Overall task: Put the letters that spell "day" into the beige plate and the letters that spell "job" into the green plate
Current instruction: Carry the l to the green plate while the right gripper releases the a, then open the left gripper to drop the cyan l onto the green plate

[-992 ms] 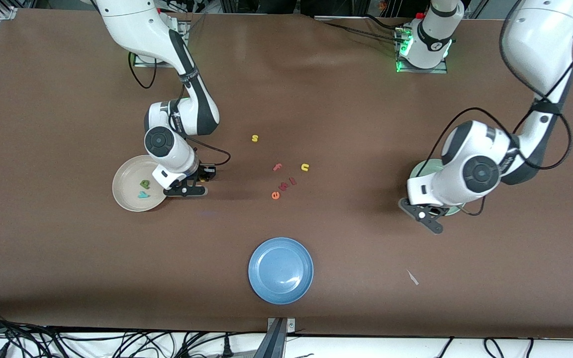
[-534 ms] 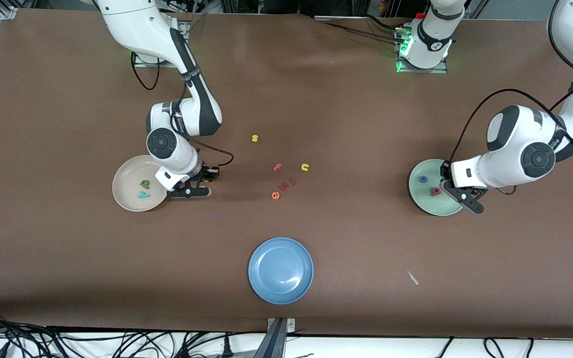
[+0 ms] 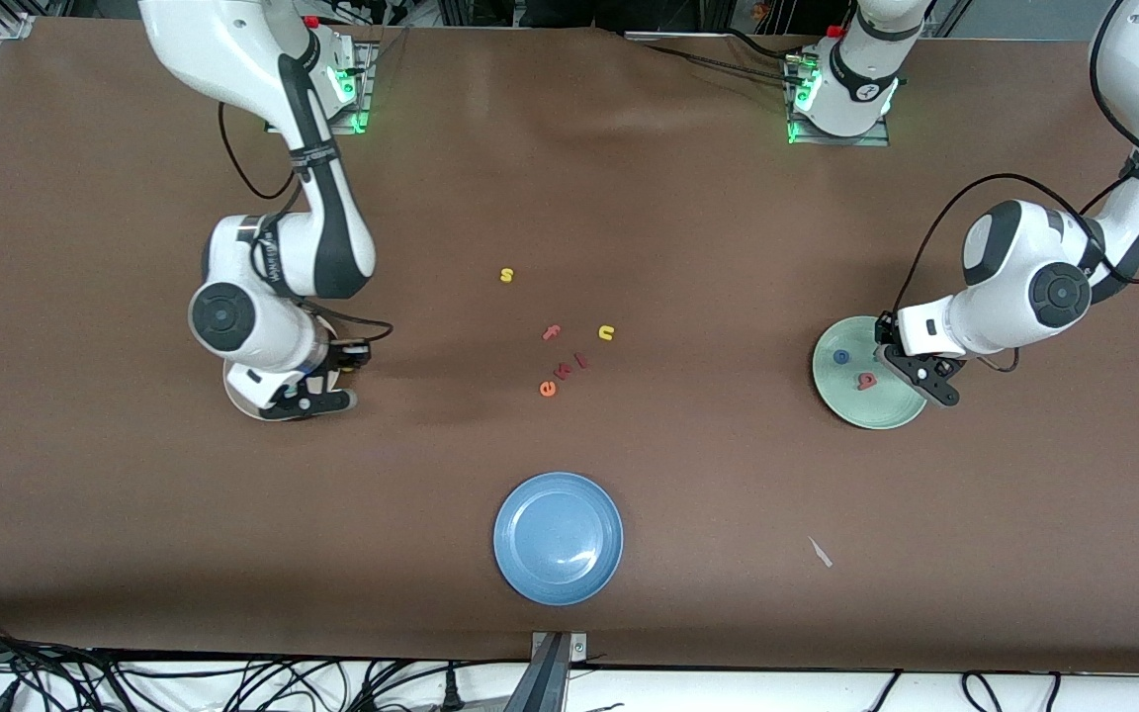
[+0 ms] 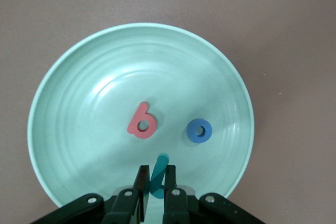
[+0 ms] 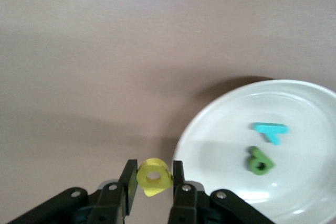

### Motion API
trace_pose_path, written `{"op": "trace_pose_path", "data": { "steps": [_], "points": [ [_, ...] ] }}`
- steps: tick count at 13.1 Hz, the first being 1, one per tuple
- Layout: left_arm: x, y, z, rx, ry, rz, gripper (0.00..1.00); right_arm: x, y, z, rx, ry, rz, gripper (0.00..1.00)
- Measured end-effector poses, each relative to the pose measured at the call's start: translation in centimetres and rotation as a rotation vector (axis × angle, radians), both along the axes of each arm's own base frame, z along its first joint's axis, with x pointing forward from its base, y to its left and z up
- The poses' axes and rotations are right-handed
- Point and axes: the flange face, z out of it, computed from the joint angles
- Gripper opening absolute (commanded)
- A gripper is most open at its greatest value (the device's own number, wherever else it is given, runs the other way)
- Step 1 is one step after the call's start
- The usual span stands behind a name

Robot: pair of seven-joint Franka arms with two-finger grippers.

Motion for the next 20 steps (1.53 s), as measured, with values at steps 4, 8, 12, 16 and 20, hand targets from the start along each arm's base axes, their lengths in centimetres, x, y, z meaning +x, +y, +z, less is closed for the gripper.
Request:
{"op": "trace_pose_path", "data": {
  "steps": [4,8,12,16,20],
  "points": [
    [0.0,0.0,0.0,0.001,-0.003,-0.003,0.00,0.3,-3.6,0.1,-0.002,0.014,0.094,0.00],
    [0.0,0.0,-0.1,0.000,-0.002,-0.003,0.00,0.6,-6.9,-1.1,-0.014,0.033,0.119,1.00],
    [-0.1,0.0,-0.1,0.000,-0.001,-0.003,0.00,0.5,-5.9,-1.2,-0.015,0.034,0.137,1.00],
    [-0.4,0.5,-1.2,0.007,0.009,-0.017,0.00,0.7,-5.1,-0.5,-0.005,0.034,0.147,1.00],
    [-0.6,2.1,-2.3,-0.011,0.009,0.006,0.00,1.2,-3.2,1.5,0.005,0.052,0.092,1.00]
  ]
}}
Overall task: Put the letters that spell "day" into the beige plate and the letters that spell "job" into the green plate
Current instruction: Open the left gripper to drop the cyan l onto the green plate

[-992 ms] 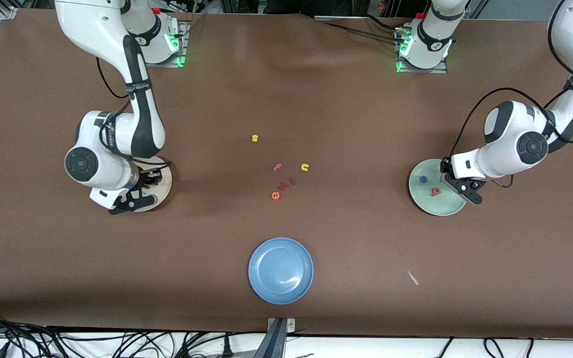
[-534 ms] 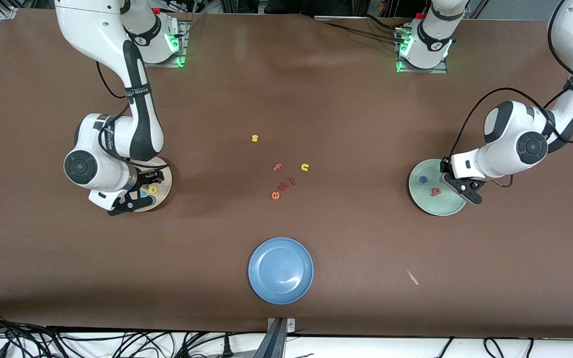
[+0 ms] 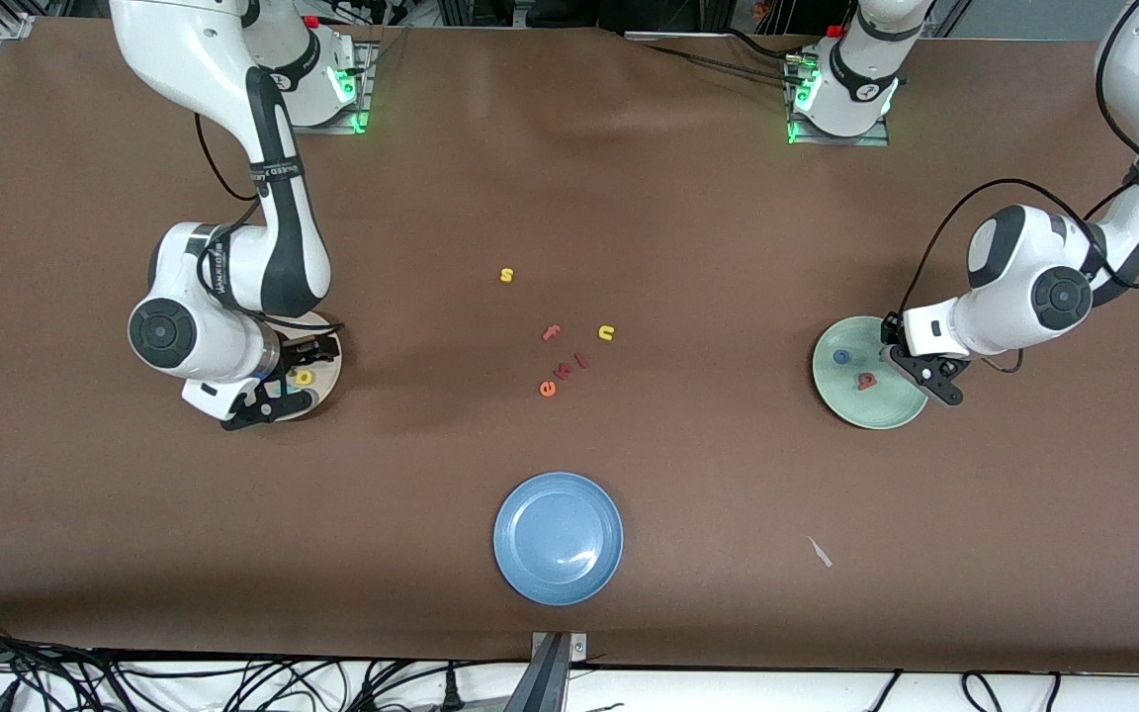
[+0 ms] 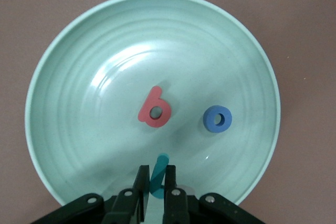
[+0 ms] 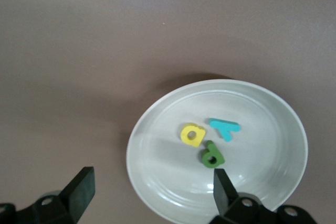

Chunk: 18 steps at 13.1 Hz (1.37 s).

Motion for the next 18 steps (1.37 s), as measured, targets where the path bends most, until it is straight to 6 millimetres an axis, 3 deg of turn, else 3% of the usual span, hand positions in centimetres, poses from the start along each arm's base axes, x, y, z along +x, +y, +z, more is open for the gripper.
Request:
{"op": "trace_pose_path", "data": {
  "steps": [1,2,3,4,8,11,18],
  "points": [
    [0.0,0.1,-0.3,0.000,-0.002,-0.005,0.02,0.0,0.6,0.4,-0.003,0.006,-0.024,1.00],
    [-0.1,0.2,-0.6,0.009,-0.006,-0.024,0.21,0.0,1.2,0.7,-0.008,0.012,-0.050,1.00],
    [-0.1,0.2,-1.0,0.016,-0.007,-0.040,0.84,0.0,1.7,0.9,-0.015,0.015,-0.079,1.00],
    [-0.2,0.3,-1.2,0.020,-0.009,-0.049,1.00,0.0,2.3,1.1,-0.020,0.015,-0.104,1.00],
    [0.2,0.4,-0.9,0.025,-0.022,-0.057,1.00,-0.4,5.2,1.9,-0.044,0.021,-0.183,1.00],
    [1.0,-0.3,0.9,0.040,-0.028,-0.069,1.00,-0.7,6.3,2.2,-0.058,0.031,-0.229,1.00],
    [4.4,-7.0,12.6,0.130,0.030,-0.013,1.00,-1.3,8.6,3.2,-0.077,0.058,-0.252,1.00]
  ]
}}
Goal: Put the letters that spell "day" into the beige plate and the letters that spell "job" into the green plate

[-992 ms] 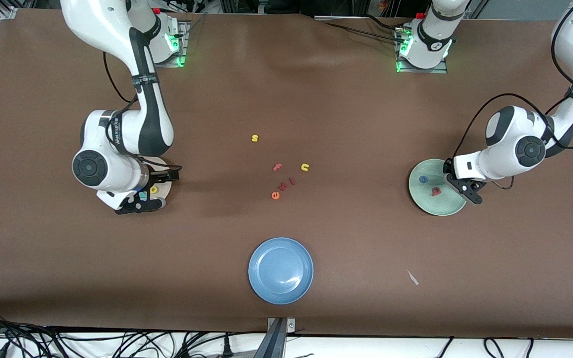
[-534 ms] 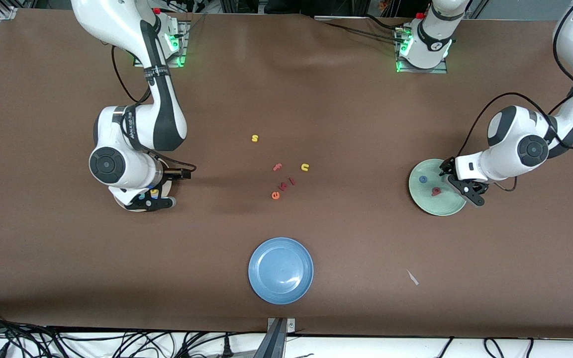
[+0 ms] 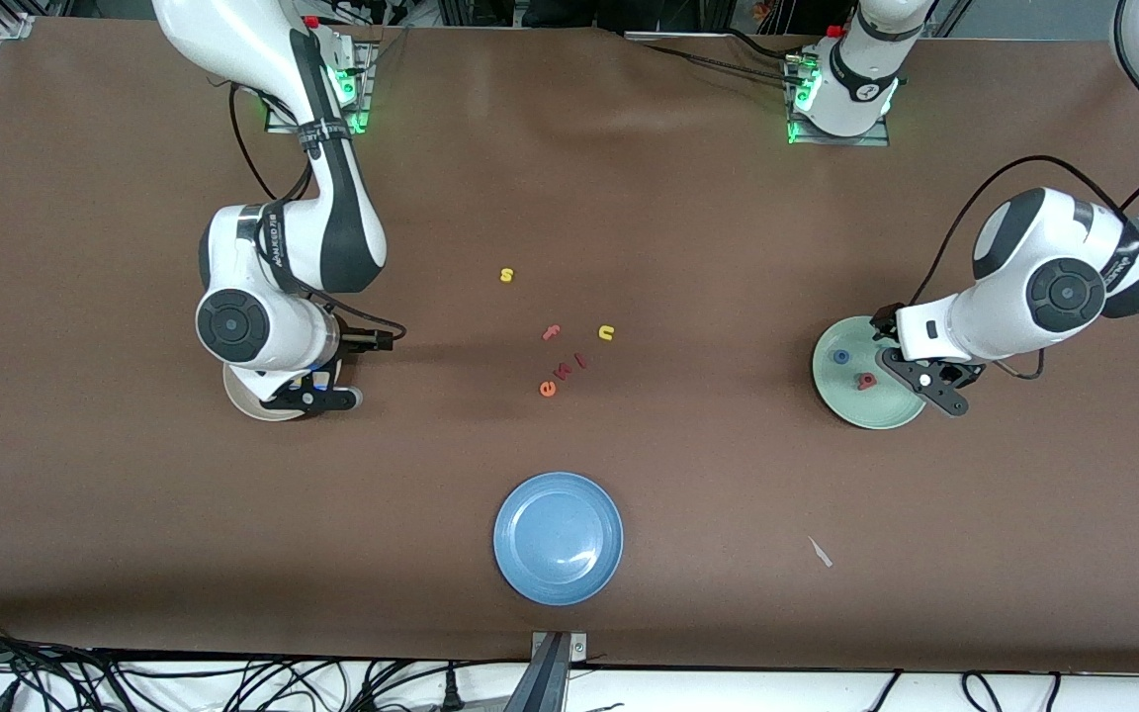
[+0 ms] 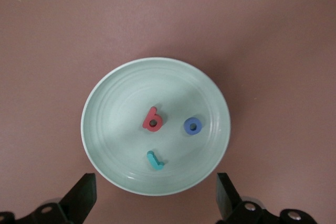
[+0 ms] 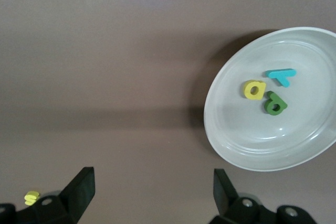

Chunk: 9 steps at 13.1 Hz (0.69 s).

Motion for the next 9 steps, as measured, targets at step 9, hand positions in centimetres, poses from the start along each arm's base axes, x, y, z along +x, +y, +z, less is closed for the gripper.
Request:
{"op": "trace_pose_path", "data": {
  "steps": [9],
  "points": [
    [1.5,-9.1,15.3,0.000,0.083,0.110,1.00,0.3,2.2,3.0,-0.029,0.006,0.009,1.00]
  ]
}}
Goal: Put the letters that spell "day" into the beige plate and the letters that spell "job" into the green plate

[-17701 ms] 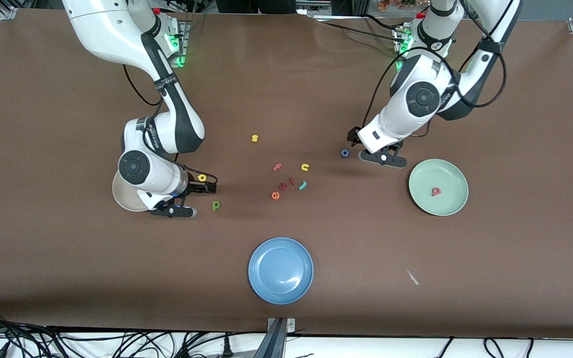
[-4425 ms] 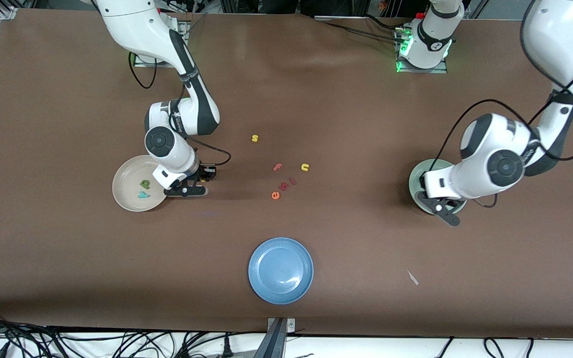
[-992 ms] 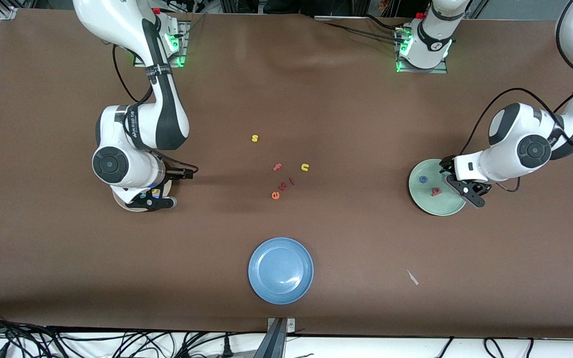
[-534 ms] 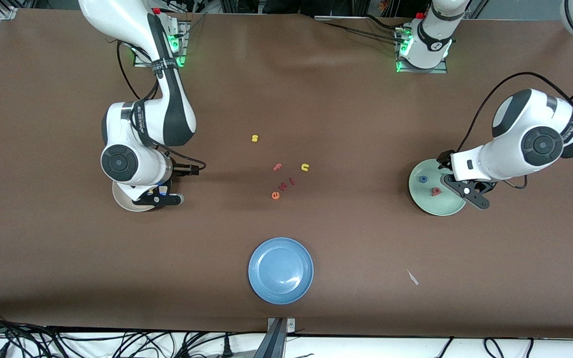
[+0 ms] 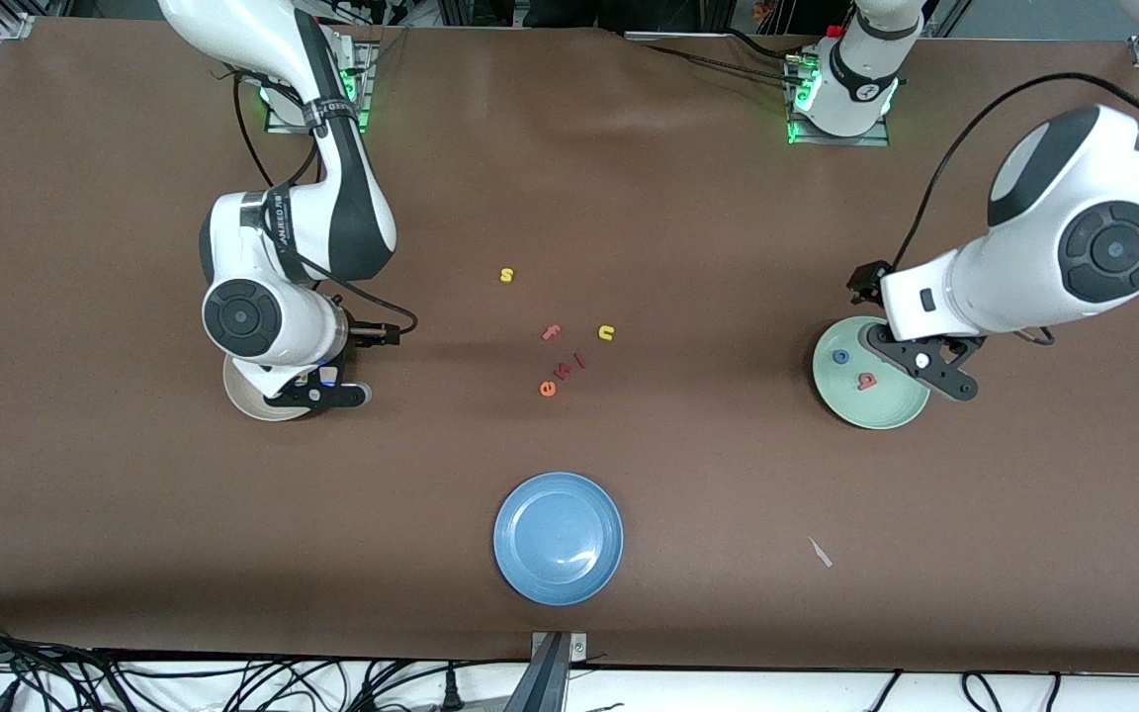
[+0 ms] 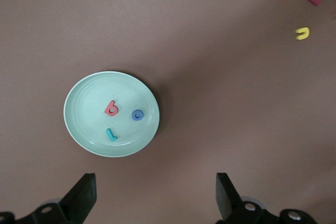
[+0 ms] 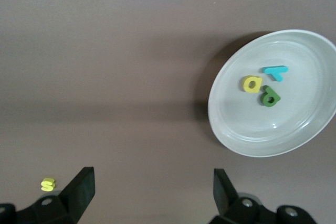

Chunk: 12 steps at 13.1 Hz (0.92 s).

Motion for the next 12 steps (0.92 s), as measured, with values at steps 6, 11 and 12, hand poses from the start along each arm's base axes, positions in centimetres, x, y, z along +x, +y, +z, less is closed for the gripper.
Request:
{"op": "trace_pose_path", "data": {
  "steps": [6,11,12],
  "points": [
    [-0.5,3.8,5.0,-0.054,0.030,0.102,1.00,0.0,-0.3,0.3,-0.031,0.015,0.020,1.00],
    [-1.7,3.9,7.6,0.002,0.006,0.156,1.00,1.8,-5.3,1.2,0.035,0.020,-0.026,1.00],
    [-2.0,3.6,8.2,0.030,-0.008,0.175,1.00,2.2,-6.2,1.5,0.047,0.017,-0.026,1.00]
  ]
}}
